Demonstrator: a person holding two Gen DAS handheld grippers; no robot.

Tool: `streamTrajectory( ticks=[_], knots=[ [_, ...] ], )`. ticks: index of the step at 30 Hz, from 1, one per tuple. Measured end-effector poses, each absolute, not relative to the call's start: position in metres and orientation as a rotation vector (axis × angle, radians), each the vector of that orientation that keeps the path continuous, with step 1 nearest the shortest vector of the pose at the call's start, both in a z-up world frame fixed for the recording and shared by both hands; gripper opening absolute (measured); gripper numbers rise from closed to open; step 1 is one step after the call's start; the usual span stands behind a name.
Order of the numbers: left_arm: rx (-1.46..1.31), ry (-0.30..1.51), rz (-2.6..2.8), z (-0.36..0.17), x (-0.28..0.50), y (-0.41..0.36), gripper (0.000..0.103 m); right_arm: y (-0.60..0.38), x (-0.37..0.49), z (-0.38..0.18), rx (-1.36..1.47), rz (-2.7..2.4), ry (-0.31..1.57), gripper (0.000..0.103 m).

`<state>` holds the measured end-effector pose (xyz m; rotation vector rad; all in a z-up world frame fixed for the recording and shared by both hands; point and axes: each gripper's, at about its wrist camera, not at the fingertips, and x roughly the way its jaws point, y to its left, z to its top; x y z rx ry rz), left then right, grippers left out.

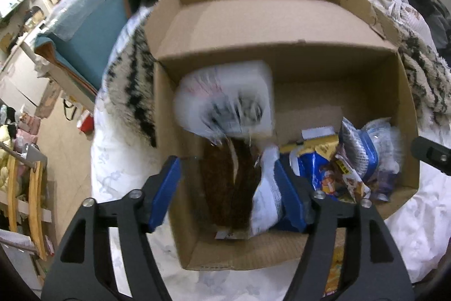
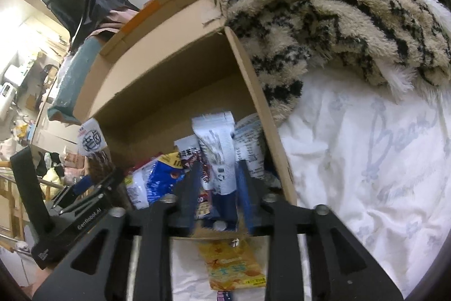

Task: Organize snacks
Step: 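Open both tools to drop the meat bag and bar packet into box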

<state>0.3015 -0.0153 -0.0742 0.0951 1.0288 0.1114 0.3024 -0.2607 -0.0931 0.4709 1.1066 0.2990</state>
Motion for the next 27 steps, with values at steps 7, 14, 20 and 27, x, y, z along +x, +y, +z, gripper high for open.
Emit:
streamTrajectory(
  ticks=[7,14,20,27],
  knots=[
    [0.068,1.004,0.120,-0.064,0.297,-0.011,0.094,-0.262,0.302,-0.091,0.474,0.288,1.097,0.071],
    [0.115,0.985,0.153,-0.056,0.282,-0.015,0.094,-0.261,0.300,-0.088,0.466,0.294,1.094,0.071],
    [0.118,0.975,0.146,-0.044,0.266,-0.014,0.094,-0.265,0.292,-0.079,0.474,0.298,1.077,0.071],
    [0.110,0.935,0.115,-0.027,0.233,-0.010,0.094,-0.271,0.271,-0.068,0.478,0.299,1.080,0.071]
  ],
)
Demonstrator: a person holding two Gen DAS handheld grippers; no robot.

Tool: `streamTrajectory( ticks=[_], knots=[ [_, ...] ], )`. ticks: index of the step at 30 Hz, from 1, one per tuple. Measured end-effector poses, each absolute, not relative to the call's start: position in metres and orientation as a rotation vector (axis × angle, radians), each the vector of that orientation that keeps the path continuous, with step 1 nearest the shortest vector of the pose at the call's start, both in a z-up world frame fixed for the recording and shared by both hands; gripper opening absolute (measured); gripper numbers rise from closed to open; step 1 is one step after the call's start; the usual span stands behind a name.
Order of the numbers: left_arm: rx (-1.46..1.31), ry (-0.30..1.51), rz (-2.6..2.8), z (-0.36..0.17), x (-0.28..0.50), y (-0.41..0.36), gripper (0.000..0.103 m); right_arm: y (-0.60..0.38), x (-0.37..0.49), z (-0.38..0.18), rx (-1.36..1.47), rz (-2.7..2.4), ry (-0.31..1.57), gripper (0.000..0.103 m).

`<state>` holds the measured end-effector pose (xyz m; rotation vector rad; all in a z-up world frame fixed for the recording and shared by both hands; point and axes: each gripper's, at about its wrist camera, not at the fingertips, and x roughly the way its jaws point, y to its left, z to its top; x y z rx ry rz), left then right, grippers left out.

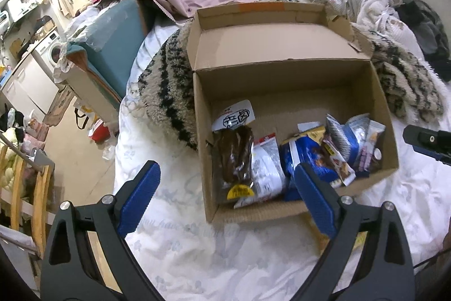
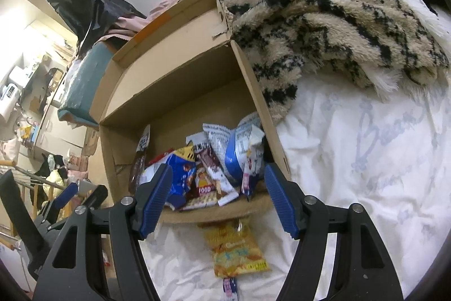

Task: Organize snacks
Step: 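Open both tools to drop the meat bag and bar packet into box, then move both tools back toward the chip bag and last bar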

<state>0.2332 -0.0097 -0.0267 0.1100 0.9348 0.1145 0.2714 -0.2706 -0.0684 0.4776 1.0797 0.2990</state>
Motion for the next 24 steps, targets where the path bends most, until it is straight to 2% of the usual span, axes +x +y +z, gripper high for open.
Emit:
streamTrajectory(
  ticks=[16,24],
  knots=[
    [-0.034,0.979,0.089,-0.030,0.156,0.016,0.094,-0.272,0.213,-0.060,0.474,0.313,1.085,0.071],
    [-0.062,1.005,0.061,-0.042,0.143,0.021,0.094,-0.270,0.194,-0.070,0.470,0.299,1.122,0.071]
  ],
)
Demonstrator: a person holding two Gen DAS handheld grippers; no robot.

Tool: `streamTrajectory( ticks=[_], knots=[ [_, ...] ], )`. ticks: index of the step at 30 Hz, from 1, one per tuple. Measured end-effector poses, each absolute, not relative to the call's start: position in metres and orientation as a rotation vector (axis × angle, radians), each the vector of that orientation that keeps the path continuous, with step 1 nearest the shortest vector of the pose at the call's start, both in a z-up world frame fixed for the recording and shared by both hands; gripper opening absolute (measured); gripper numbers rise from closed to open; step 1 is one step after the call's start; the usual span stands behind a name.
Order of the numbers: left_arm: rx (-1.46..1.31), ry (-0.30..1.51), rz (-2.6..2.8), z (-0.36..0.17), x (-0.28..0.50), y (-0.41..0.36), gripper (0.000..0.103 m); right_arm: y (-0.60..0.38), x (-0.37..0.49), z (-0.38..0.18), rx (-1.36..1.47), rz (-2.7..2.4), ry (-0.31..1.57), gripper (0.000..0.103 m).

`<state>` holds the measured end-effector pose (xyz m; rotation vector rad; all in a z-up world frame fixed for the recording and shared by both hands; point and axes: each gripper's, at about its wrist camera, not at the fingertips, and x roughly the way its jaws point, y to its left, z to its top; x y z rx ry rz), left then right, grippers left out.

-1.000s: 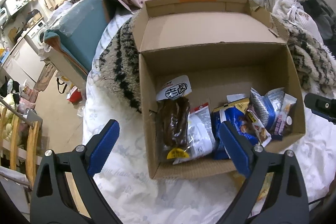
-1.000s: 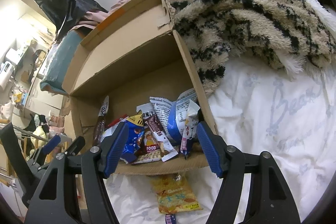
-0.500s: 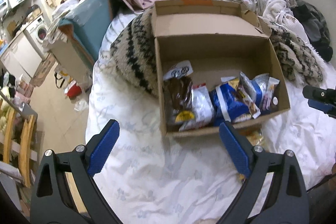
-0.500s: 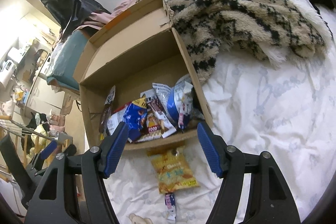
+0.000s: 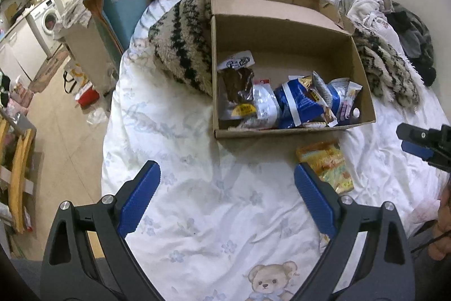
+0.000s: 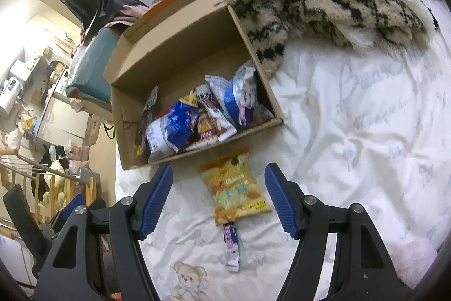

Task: Organize snacks
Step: 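Move both tools back toward the chip bag and last bar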

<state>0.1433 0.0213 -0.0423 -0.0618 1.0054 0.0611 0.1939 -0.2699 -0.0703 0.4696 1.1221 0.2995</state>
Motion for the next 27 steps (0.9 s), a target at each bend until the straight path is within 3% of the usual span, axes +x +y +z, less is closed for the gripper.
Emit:
streamTrajectory(
  ticks=[19,24,27],
  knots=[
    [-0.172,1.117,0.113,-0.076,0.152,0.035,0.094,-0.253,0.210,-0.136,0.469,0.226,1.322,0.071],
    [-0.201,1.127,0.098,-0.076,0.156,0.033,0.094,-0.212,0.229,-0.159,0.317,0.287,1.364,0.096],
    [-0.195,1.121,0.094,-0.074,0.155,0.032,0.094,-0.190,0.238,-0.176,0.232,0.296,1.403,0.098]
  ],
)
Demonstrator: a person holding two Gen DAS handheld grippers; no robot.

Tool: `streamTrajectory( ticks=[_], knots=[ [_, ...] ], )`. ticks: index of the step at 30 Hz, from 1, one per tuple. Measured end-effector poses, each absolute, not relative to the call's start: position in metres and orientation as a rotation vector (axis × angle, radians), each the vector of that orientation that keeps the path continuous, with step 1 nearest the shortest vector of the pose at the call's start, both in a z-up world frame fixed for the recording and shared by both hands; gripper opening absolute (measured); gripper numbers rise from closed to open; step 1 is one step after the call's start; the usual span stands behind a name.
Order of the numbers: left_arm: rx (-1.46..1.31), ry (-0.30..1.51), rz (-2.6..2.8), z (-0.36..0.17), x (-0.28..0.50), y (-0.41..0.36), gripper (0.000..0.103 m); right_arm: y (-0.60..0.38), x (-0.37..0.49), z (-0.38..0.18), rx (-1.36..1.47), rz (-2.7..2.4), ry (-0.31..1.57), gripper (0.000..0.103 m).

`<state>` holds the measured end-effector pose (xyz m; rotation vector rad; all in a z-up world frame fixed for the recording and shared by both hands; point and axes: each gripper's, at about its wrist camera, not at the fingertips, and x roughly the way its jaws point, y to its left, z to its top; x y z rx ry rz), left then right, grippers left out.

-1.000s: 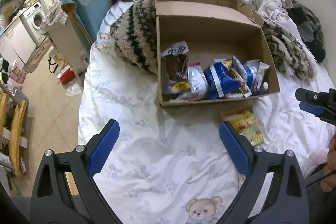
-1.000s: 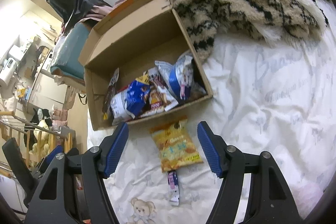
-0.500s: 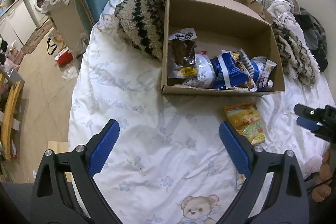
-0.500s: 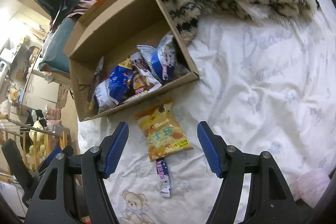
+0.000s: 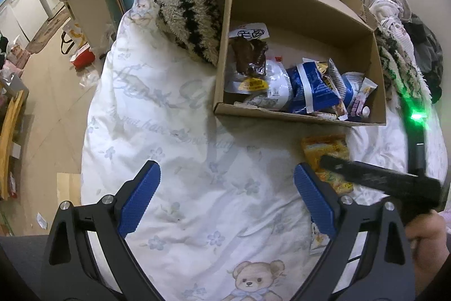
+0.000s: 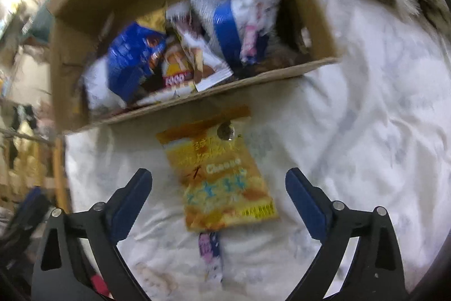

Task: Organize snacks
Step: 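Move both tools back toward the chip bag and last bar, then grasp the yellow cheese chip bag with right tool while left tool grasps the blue-white bar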

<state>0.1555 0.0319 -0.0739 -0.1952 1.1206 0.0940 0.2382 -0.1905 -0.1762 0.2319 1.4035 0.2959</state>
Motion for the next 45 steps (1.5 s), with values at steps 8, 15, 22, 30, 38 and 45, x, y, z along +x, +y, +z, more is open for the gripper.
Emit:
streamTrajectory(
  ticks=[8,15,22,30,38,45],
  knots=[
    [-0.188,1.153,0.092,-0.080,0.156,0.031,0.094,-0.162,0.245,-0.205,-0.006,0.271,1.459,0.080],
    [-0.135,1.171,0.088,-0.088,0.157,0.019,0.094,-0.186,0.238,-0.180,0.133,0.288,1.438,0.056],
    [-0.124,1.174,0.092,-0.091,0.158,0.017,0.094,-0.217,0.224,-0.148,0.223,0.299,1.383,0.056],
    [-0.080,1.178,0.077,-0.097,0.152,0.010,0.094,-0.270,0.193,-0.103,0.366,0.237,1.291,0.056],
    [-0.104,1.233,0.027,-0.114,0.143,-0.030,0.094,-0.300,0.166,-0.098,0.481,0.177,1.256,0.056],
    [-0.054,1.313,-0.041,-0.142,0.137,-0.096,0.091,-0.308,0.168,-0.099,0.529,0.164,1.235,0.056]
  ],
)
